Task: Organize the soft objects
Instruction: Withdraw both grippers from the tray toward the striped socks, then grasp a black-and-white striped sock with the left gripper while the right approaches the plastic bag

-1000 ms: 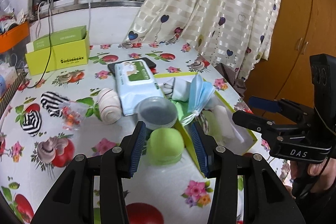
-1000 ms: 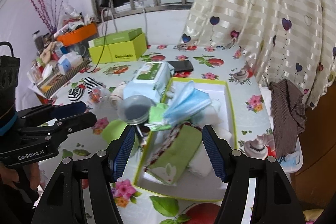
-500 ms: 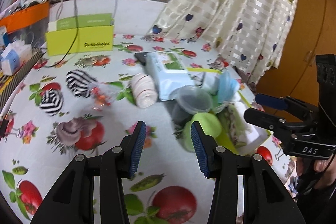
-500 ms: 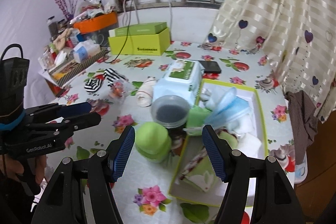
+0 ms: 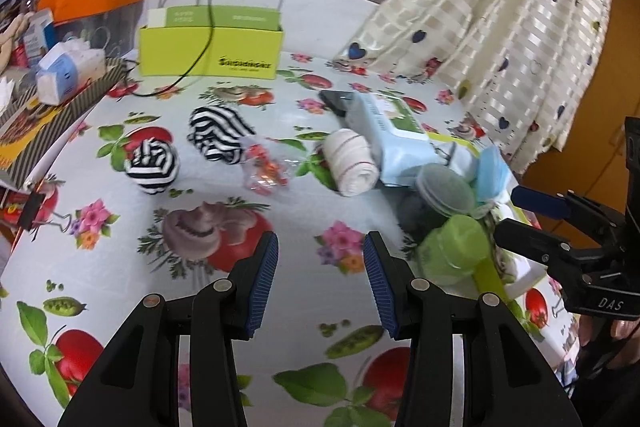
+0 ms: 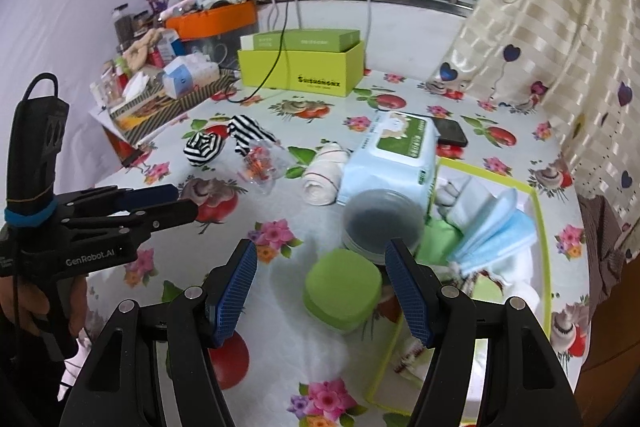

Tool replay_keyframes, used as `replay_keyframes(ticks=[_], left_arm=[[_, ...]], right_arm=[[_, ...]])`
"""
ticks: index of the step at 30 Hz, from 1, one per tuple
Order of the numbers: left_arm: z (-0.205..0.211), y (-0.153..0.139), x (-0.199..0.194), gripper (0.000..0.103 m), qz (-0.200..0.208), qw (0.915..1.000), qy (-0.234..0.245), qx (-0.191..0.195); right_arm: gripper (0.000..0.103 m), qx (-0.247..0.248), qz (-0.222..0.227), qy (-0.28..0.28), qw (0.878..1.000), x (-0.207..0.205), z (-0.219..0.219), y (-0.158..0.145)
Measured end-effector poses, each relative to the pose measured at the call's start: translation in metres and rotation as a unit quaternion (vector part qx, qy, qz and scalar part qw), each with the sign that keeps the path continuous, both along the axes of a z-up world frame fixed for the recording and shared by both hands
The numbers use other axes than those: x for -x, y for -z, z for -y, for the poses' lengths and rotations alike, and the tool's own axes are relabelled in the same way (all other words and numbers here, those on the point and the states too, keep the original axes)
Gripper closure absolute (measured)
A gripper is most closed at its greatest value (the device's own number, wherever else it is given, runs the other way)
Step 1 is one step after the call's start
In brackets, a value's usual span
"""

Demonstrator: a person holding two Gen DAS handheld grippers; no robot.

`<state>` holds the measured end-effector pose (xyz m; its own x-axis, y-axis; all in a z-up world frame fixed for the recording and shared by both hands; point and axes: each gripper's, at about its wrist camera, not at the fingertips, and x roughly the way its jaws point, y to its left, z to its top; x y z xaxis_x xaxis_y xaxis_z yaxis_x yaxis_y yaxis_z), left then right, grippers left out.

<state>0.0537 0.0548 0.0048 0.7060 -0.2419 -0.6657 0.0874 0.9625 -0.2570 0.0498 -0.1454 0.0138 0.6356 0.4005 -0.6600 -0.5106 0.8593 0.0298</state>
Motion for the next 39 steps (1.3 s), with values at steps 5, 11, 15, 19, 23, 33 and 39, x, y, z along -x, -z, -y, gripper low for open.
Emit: replay_keyframes(ticks=[5, 11, 15, 19, 23, 33, 39], left_arm=[[-0.018, 0.005, -0.004, 0.057, -0.01, 0.9997, -0.024, -0.002], [-0.046, 0.008, -0.004, 0.057, -0.01, 0.9985, -0.053, 0.002], [-0.066, 0.007, -0.005, 0.057, -0.009, 0.9971, -0.075, 0.001], [-0.082, 0.01, -0.008, 0.057, -0.012, 0.9955, -0.094, 0.002], [-0.093, 0.015, -0.011, 0.057, -0.015, 0.9949, -0.1, 0.006], [-0.112, 0.025, -0.019, 0.057, -0.022, 0.9935, -0.109, 0.025], [-0.119, 0.024, -0.024, 0.057, -0.02, 0.9934, -0.109, 0.027]], right_arm=[[0.036, 0.006, -0.007, -0.017, 1.0, -0.011, -0.022, 0.003], [0.036, 0.007, -0.021, -0.039, 0.999, -0.026, -0.056, 0.008], [0.036, 0.003, -0.034, -0.054, 0.998, -0.038, -0.082, 0.013], [0.036, 0.0, -0.052, -0.059, 0.997, -0.054, -0.104, 0.02], [0.036, -0.006, -0.074, -0.051, 0.996, -0.076, -0.121, 0.031], [0.036, -0.001, -0.113, -0.01, 0.994, -0.131, -0.158, 0.061], [0.071, 0.029, -0.106, 0.007, 0.994, -0.144, -0.168, 0.076]])
